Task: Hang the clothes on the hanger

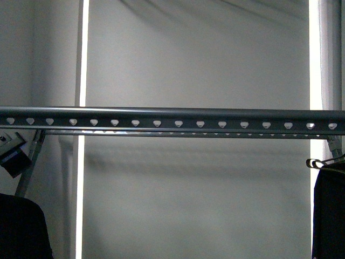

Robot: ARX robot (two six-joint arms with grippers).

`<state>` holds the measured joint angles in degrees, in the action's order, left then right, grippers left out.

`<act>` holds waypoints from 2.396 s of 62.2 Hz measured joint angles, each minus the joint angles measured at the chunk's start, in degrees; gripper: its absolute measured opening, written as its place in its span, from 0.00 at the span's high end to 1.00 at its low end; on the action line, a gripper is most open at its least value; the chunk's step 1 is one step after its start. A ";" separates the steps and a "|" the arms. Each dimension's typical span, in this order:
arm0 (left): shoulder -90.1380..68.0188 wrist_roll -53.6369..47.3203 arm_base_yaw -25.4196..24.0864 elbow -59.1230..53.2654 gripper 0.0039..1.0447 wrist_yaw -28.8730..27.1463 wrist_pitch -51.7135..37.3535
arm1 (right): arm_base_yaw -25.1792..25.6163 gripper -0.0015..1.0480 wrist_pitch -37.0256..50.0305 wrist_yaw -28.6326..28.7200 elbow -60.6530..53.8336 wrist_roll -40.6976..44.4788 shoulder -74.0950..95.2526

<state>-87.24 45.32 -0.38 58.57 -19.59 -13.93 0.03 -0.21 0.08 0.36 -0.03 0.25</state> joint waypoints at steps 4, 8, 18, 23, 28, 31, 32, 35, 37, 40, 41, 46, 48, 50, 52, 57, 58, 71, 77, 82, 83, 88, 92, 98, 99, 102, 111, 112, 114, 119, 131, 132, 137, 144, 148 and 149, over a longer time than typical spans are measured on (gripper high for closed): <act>-1.33 -0.39 -0.04 0.90 0.34 -0.50 0.74 | 0.00 0.07 0.00 0.00 0.00 0.00 0.00; -2.12 -0.66 -0.04 1.03 0.46 -0.44 1.86 | 0.00 0.07 0.00 0.00 0.00 0.00 0.00; -1.77 -1.86 -0.44 0.50 0.79 1.05 2.45 | 0.00 0.07 0.00 0.00 0.00 0.00 0.00; -0.85 -1.66 -0.72 -0.83 0.89 2.91 3.13 | 0.00 0.07 0.00 0.00 0.00 0.00 0.00; 0.81 -1.18 -1.16 -3.41 0.96 5.60 3.28 | 0.00 0.07 0.00 0.00 0.00 0.00 0.00; 2.25 -1.92 -1.29 -5.53 0.96 7.54 3.08 | 0.00 0.07 0.00 0.00 0.00 0.00 0.00; 3.10 -2.89 -1.33 -6.75 0.96 8.55 2.73 | 0.00 0.07 0.00 0.00 0.00 0.00 0.00; 6.25 -5.29 -1.66 -10.64 0.96 12.92 2.16 | 0.00 0.07 0.00 0.02 0.00 0.00 0.00; 8.79 -7.87 -1.90 -13.07 0.96 16.55 3.26 | 0.00 0.07 0.00 0.02 0.00 0.00 0.00; 11.72 -10.73 -2.01 -15.47 0.96 20.35 4.72 | 0.00 0.07 0.00 0.00 0.00 0.00 0.00; 13.18 -11.87 -2.10 -16.63 0.96 22.60 5.53 | 0.00 0.07 0.00 0.00 0.00 0.00 0.00; 17.57 -16.76 -2.21 -19.50 0.96 30.27 9.14 | 0.00 0.07 0.00 0.00 0.00 0.00 0.00; 19.63 -20.11 -2.23 -20.55 0.96 34.23 11.56 | 0.00 0.07 0.00 0.02 0.00 0.00 0.00; 21.53 -23.34 -2.40 -21.33 0.96 38.03 14.10 | 0.00 0.07 0.00 0.02 0.00 0.00 0.00; 23.28 -26.32 -2.82 -21.90 0.96 41.83 16.63 | 0.00 0.07 0.00 0.00 0.00 0.00 0.00; 26.97 -37.92 -4.22 -22.36 0.96 50.21 24.15 | 0.00 0.07 0.00 -0.02 0.00 0.00 0.00; 27.21 -39.43 -4.42 -22.36 0.96 50.58 24.92 | 0.00 0.07 0.00 0.00 0.00 0.00 0.00; 25.20 -73.07 -6.01 -18.14 0.96 51.32 29.00 | 0.00 0.07 0.00 0.00 0.00 0.00 0.00; 21.88 -86.42 -4.98 -13.99 0.96 52.83 26.40 | 0.00 0.07 0.00 0.00 0.00 0.00 0.00; 18.05 -100.69 -2.99 -9.38 0.96 52.81 24.63 | 0.00 0.07 0.00 0.00 0.00 0.00 0.00; 17.51 -102.22 -2.69 -8.85 0.96 52.61 24.13 | 0.00 0.07 0.00 0.00 0.00 0.00 0.00; 13.73 -111.19 -0.48 -4.90 0.96 51.56 21.40 | 0.00 0.07 0.00 0.00 0.00 0.00 0.00; 11.43 -118.49 0.85 -2.97 0.96 51.98 19.21 | 0.00 0.07 0.00 0.00 0.00 0.00 0.00; 6.93 -129.50 3.61 1.01 0.96 49.29 17.31 | 0.00 0.07 0.00 0.00 0.00 0.00 0.00; 6.10 -130.73 4.09 1.79 0.96 49.09 16.68 | 0.00 0.07 0.00 0.02 0.00 0.00 0.00; 4.22 -134.90 5.22 3.67 0.96 48.89 14.78 | 0.00 0.07 0.00 0.00 0.00 0.00 0.00; 1.16 -138.97 8.17 7.48 0.96 49.70 10.67 | 0.00 0.07 0.00 0.00 0.00 0.00 0.00; 0.90 -139.78 8.81 7.85 0.96 50.34 9.38 | 0.00 0.07 0.00 0.00 0.00 0.00 0.00; 0.81 -140.82 9.64 7.89 0.96 51.49 6.88 | 0.00 0.07 0.00 0.00 0.00 0.00 0.00; 0.76 -142.75 10.82 7.87 0.96 52.83 2.97 | 0.00 0.07 0.00 0.02 0.00 0.00 0.00; 0.76 -143.08 10.95 7.87 0.96 52.83 2.75 | 0.00 0.07 0.00 0.00 0.00 0.00 0.00; 0.74 -143.08 10.93 7.87 0.96 52.83 2.75 | 0.00 0.07 0.00 0.00 0.00 0.00 0.00; 0.74 -143.10 10.93 7.87 0.96 52.83 2.75 | 1.51 0.07 -1.18 4.00 0.57 -0.15 1.14; 0.74 -143.16 10.84 7.87 0.96 52.61 2.75 | 11.93 0.07 0.57 28.26 4.17 1.88 11.34; 0.74 -143.21 11.04 7.87 0.96 52.81 2.75 | 21.35 0.07 8.83 43.28 9.38 6.03 23.26; 0.74 -143.21 11.06 7.87 0.96 52.81 2.75 | 21.94 0.07 9.94 44.35 10.03 7.30 24.61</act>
<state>-86.50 -97.89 10.68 66.43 33.21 -11.18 21.98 9.74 44.42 10.39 7.27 24.86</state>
